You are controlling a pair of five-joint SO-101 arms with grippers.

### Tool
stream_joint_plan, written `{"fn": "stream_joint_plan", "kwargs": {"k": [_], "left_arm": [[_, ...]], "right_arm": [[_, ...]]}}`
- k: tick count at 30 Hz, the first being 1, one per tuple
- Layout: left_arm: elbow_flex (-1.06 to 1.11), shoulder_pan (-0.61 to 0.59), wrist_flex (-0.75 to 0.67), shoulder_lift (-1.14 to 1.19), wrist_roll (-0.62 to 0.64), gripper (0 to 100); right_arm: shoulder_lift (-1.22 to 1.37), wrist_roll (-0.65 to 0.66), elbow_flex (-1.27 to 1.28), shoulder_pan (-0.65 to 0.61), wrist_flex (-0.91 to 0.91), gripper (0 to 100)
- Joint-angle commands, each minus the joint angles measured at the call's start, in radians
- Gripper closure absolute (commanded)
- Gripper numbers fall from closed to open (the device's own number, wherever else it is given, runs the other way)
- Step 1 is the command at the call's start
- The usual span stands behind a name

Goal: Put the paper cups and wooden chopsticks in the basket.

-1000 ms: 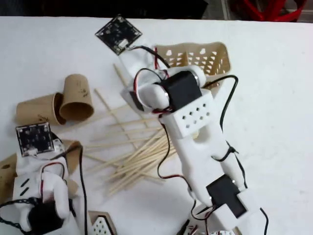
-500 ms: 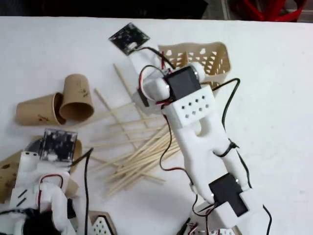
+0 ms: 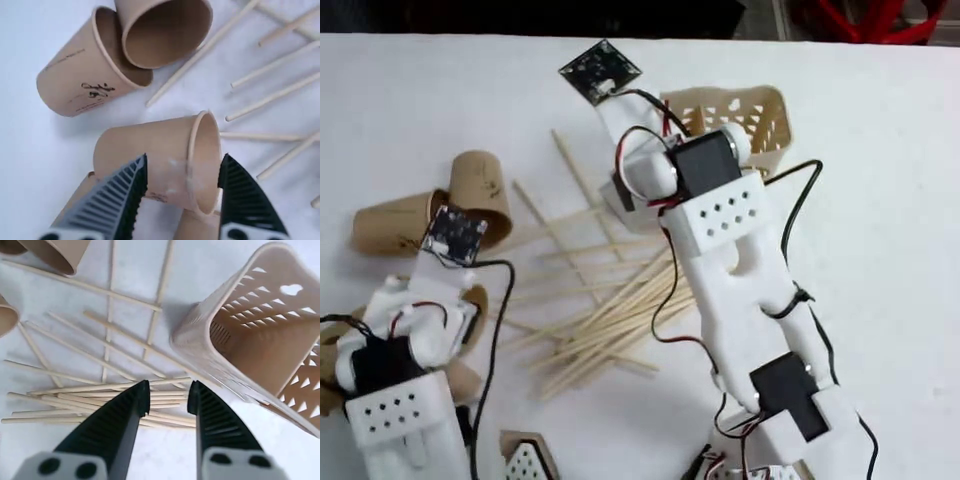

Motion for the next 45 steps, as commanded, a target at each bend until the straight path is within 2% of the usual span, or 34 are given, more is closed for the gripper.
{"fn": "stream_joint_plan", "kwargs": {"k": [1,11,17,21,31,36,40,45], "left_arm": [[0.018,0.018,-0.068,0.016,-0.011,76],[0.149,0.018,-0.203,0.016,-0.003,82],[0.095,0.022,-0.193,0.016,-0.003,98],[-0.014,0.018,-0.098,0.016,0.009,98],[-0.411,0.015,0.140,0.016,0.207,98],[-0.578,-0.079,0.206,0.016,0.249,98],[-0.655,-0.205,0.218,0.016,0.256,98],[-0.660,-0.332,0.216,0.016,0.259,98]], "right_arm": [[-0.022,0.000,0.012,0.025,0.005,86.0],[-0.022,0.000,0.041,0.059,0.004,86.0],[-0.022,0.000,0.041,0.059,0.004,86.1],[-0.022,0.000,0.041,0.053,0.004,86.1],[-0.015,0.003,0.040,0.021,-0.054,86.1],[-0.015,0.012,0.041,-0.071,-0.082,86.1],[-0.012,0.092,0.055,-0.162,-0.134,85.8],[-0.013,0.101,0.186,-0.236,-0.314,85.7]]}}
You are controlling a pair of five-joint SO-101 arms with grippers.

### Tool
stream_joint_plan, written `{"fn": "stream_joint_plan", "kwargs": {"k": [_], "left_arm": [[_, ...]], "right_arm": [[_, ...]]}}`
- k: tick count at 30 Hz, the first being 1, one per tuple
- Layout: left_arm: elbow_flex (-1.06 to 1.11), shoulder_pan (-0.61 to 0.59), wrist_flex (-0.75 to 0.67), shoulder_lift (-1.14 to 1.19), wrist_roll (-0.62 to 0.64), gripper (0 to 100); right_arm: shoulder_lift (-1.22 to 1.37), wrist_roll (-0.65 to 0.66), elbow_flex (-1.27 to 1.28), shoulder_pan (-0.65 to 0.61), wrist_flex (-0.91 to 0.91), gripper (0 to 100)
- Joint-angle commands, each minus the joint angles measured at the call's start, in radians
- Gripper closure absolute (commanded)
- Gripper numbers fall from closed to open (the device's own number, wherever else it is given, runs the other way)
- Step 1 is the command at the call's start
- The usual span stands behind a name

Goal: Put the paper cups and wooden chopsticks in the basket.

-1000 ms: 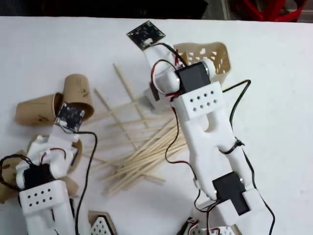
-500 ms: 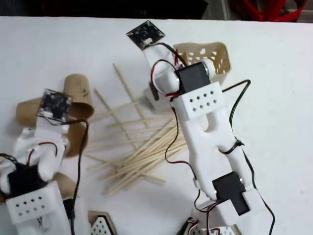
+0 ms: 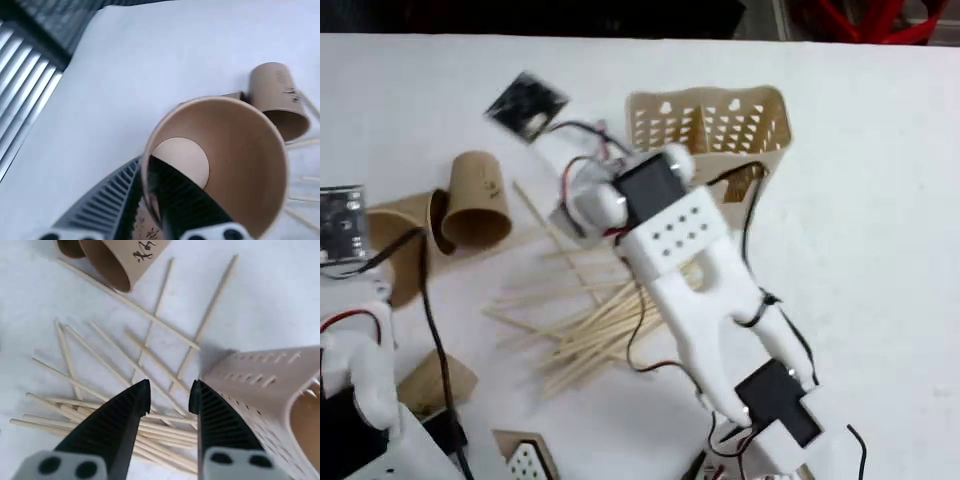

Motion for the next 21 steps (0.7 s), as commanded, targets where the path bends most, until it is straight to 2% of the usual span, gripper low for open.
{"fn": "stream_joint_plan", "kwargs": {"k": [1,7,14,18,21], "left_arm": [[-0.037,-0.079,0.002,0.013,0.015,98],[-0.021,-0.162,-0.005,0.013,0.017,98],[-0.021,-0.165,0.002,0.013,0.015,98],[-0.021,-0.163,0.002,0.013,0.015,98],[-0.021,-0.163,0.002,0.013,0.015,98]], "right_arm": [[-0.015,0.012,0.094,-0.044,-0.153,85.5],[-0.018,0.012,0.379,-0.119,-0.506,80.4],[-0.008,0.012,0.571,-0.171,-0.831,80.0],[0.074,0.012,0.557,-0.179,-0.926,80.0],[0.180,0.012,0.480,-0.176,-0.926,80.0]]}}
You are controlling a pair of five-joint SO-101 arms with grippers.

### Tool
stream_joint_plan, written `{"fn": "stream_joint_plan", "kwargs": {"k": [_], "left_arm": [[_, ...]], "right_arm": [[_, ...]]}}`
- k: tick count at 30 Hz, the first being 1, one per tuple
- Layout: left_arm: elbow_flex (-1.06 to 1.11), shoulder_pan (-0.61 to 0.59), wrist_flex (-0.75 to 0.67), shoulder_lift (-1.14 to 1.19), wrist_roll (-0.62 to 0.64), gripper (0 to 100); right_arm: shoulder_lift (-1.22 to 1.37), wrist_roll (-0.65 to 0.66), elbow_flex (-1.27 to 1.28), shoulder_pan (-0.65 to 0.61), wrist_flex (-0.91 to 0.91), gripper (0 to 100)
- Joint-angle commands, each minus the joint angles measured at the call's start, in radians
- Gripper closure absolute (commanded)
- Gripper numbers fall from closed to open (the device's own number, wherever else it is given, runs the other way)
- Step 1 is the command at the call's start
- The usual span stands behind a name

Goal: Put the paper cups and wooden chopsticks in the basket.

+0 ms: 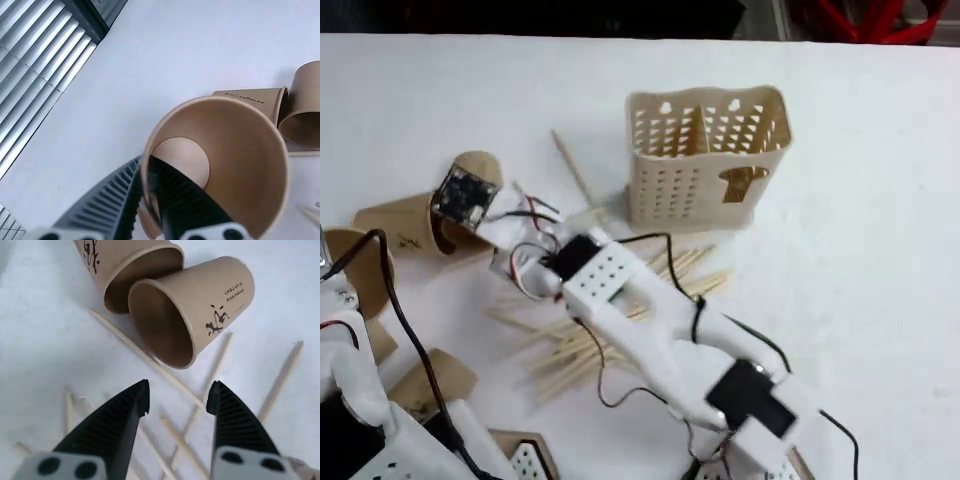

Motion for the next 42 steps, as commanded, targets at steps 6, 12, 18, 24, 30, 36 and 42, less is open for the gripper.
{"fn": "stream_joint_plan", "kwargs": {"k": [6,12,18,24,30,36,42], "left_arm": [[-0.021,-0.007,0.003,0.013,0.008,98],[-0.021,-0.007,0.003,0.013,0.008,98],[-0.021,-0.007,0.003,0.013,0.006,98],[-0.021,-0.010,0.003,0.013,0.005,98],[-0.021,-0.007,0.003,0.013,0.005,98],[-0.021,-0.007,0.003,0.013,0.009,98],[-0.021,-0.007,0.003,0.013,0.011,98]], "right_arm": [[0.197,0.006,-0.262,0.001,0.048,80.4],[0.240,0.000,-0.305,0.013,0.042,80.5],[0.239,-0.095,-0.305,0.031,-0.016,94.1],[0.185,-0.118,-0.305,0.071,0.018,97.8],[-0.024,-0.117,-0.301,0.113,0.168,97.8],[-0.162,-0.110,-0.296,0.156,0.266,97.9],[-0.114,-0.055,-0.187,0.079,0.186,96.6]]}}
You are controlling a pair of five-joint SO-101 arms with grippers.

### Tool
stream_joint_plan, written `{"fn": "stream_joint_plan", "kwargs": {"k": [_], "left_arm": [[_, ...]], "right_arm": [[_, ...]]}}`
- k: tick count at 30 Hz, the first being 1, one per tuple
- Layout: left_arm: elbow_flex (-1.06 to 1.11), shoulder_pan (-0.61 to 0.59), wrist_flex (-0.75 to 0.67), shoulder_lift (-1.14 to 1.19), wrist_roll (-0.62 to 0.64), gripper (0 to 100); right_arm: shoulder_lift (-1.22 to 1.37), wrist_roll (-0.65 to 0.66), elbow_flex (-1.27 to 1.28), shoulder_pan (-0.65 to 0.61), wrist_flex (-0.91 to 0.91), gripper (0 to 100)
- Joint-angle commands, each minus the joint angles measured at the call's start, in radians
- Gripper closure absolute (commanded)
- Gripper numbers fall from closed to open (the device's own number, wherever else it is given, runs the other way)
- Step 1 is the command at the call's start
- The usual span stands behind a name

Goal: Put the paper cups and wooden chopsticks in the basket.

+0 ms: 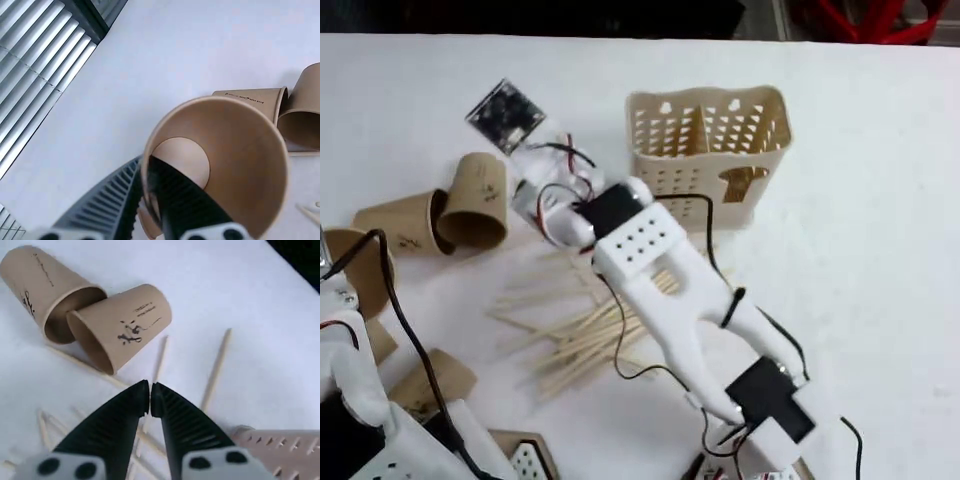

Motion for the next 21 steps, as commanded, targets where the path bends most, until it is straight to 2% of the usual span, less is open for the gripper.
{"fn": "stream_joint_plan", "kwargs": {"k": [1,6,8,12,18,21], "left_arm": [[-0.021,-0.007,0.003,0.013,0.011,98],[-0.021,-0.007,0.003,0.013,0.011,98],[-0.021,-0.007,0.003,0.013,0.011,98],[-0.021,-0.007,0.003,0.013,0.011,98],[-0.021,-0.007,0.003,0.013,0.011,98],[-0.021,-0.007,0.003,0.013,0.011,98]], "right_arm": [[0.007,0.060,0.025,-0.062,-0.070,94.4],[0.159,0.057,0.029,-0.122,-0.185,74.8],[0.217,0.061,0.029,-0.140,-0.234,70.7],[0.321,0.058,-0.025,-0.143,-0.298,71.1],[0.486,0.055,-0.198,-0.110,-0.292,72.0],[0.522,0.055,-0.236,-0.105,-0.292,82.0]]}}
